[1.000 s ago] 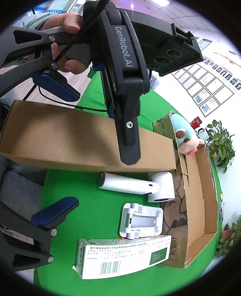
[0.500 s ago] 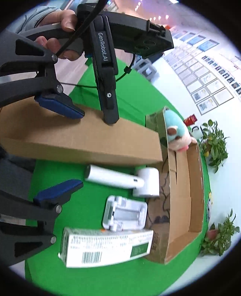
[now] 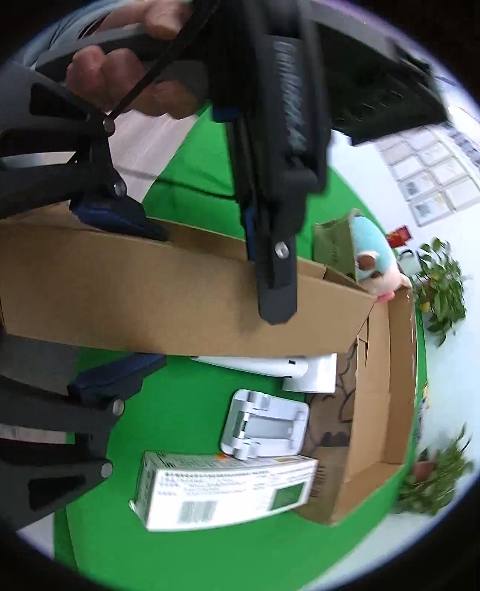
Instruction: Organize objects
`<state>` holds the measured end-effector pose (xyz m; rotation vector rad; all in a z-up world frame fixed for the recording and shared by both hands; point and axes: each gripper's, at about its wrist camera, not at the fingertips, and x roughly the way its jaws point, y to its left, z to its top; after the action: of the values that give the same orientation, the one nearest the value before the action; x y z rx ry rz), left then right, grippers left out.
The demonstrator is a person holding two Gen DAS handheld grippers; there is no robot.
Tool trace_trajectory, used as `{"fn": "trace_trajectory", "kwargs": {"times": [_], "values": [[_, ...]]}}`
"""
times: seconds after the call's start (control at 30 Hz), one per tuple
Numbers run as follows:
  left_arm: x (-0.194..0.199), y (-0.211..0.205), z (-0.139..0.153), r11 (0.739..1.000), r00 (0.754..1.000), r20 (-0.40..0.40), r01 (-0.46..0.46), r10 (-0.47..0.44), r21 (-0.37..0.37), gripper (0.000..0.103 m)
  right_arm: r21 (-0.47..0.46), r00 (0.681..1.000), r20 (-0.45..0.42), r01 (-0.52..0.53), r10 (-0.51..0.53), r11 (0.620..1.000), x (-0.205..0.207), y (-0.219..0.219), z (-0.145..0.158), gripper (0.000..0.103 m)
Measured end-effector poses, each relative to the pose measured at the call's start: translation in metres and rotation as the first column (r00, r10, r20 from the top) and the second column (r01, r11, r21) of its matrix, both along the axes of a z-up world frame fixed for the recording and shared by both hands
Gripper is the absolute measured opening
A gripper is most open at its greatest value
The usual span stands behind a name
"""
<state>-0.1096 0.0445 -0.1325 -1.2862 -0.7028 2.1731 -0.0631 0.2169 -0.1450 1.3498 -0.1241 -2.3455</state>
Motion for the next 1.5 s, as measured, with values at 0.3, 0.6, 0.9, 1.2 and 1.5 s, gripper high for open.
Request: {"fn": "trace_trajectory", "kwargs": {"times": [0.3, 0.6, 0.9, 1.2, 1.5], "values": [[0.019, -0.033, 0.013, 0.985, 0.991, -0.039, -0.134, 0.13, -0.107, 0.054, -0.325, 0.984, 0.179, 0.082, -0.024, 0.942, -0.021, 0.026, -0.033, 0.051], [0.026, -0.07, 0.011, 0.915, 0.96, -0.065, -0.279, 0.272, -0.293, 0.058, -0.325, 0.99, 0.141, 0.026, 0.021, 0.945, -0.023, -0.007, -0.029, 0.076], [0.024, -0.053, -0.016, 0.928, 0.977, -0.016, -0.208, 0.213, -0.31, 0.057, 0.09, 0.993, -0.116, 0.029, -0.019, 0.996, -0.008, -0.027, -0.009, 0.083], [0.017, -0.051, -0.034, 0.909, 0.968, 0.024, -0.225, 0.249, -0.351, 0.032, 0.121, 0.983, -0.182, 0.014, 0.008, 0.993, -0.01, -0.02, -0.01, 0.038], [-0.005, -0.044, -0.034, 0.903, 0.976, 0.017, -0.196, 0.219, -0.382, 0.02, 0.078, 0.984, -0.18, 0.02, -0.006, 0.997, -0.019, -0.039, -0.01, 0.013]]}}
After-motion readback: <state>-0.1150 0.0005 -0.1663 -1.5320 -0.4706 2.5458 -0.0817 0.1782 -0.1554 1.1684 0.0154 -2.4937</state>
